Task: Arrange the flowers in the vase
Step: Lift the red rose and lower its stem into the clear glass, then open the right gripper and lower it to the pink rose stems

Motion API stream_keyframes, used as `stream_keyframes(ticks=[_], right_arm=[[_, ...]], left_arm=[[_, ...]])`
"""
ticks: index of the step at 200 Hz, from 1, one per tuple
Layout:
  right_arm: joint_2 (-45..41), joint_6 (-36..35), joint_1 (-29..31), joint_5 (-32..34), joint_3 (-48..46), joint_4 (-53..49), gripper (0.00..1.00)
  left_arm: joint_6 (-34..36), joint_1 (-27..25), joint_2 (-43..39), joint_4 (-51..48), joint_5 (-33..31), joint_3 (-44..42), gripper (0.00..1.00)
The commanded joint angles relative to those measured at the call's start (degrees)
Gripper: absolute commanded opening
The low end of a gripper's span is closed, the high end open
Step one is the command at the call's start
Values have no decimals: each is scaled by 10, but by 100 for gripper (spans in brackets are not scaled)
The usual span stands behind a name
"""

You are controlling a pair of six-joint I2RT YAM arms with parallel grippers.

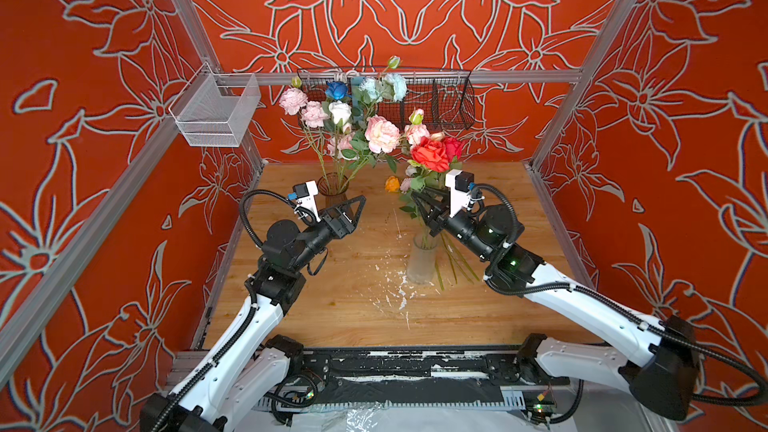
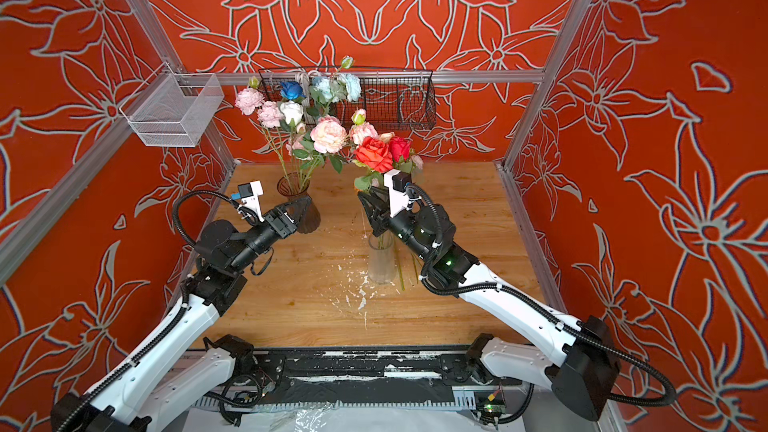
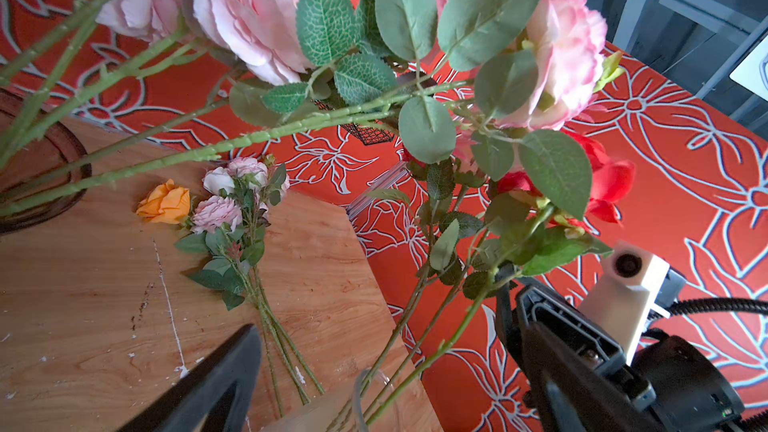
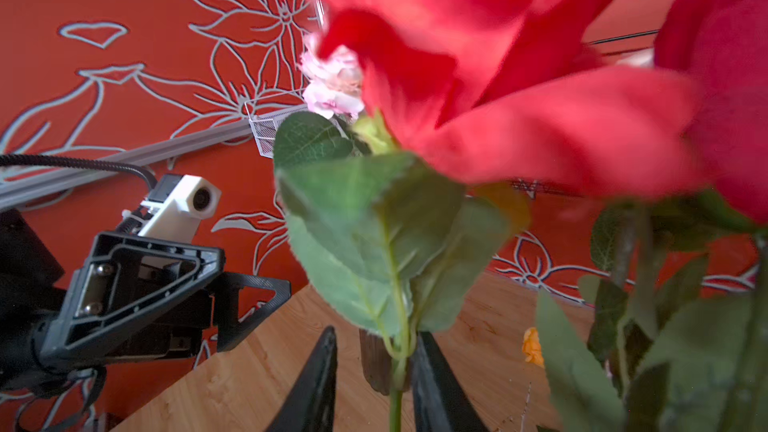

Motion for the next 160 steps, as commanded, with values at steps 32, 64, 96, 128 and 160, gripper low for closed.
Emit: stream_keyframes(ticks=[32,64,96,128,160], right_arm=[[-45,-26,16,59,0,-16,40],[-75,-30,23,86,-9,-47,40],[-135,-13,26,104,-25,-104,41],[-203,-14,26,140,-40,-181,41],[-247,6,24,270,-66,-250,39]], left_arm=[[-7,4,14,23,8,-4,98],[-9,4,19,24,10,-4,98],[-11,4,26,22,13,-3,98],[-24,4,38,25,21,-2,98],[-37,4,55,20,23,0,98]])
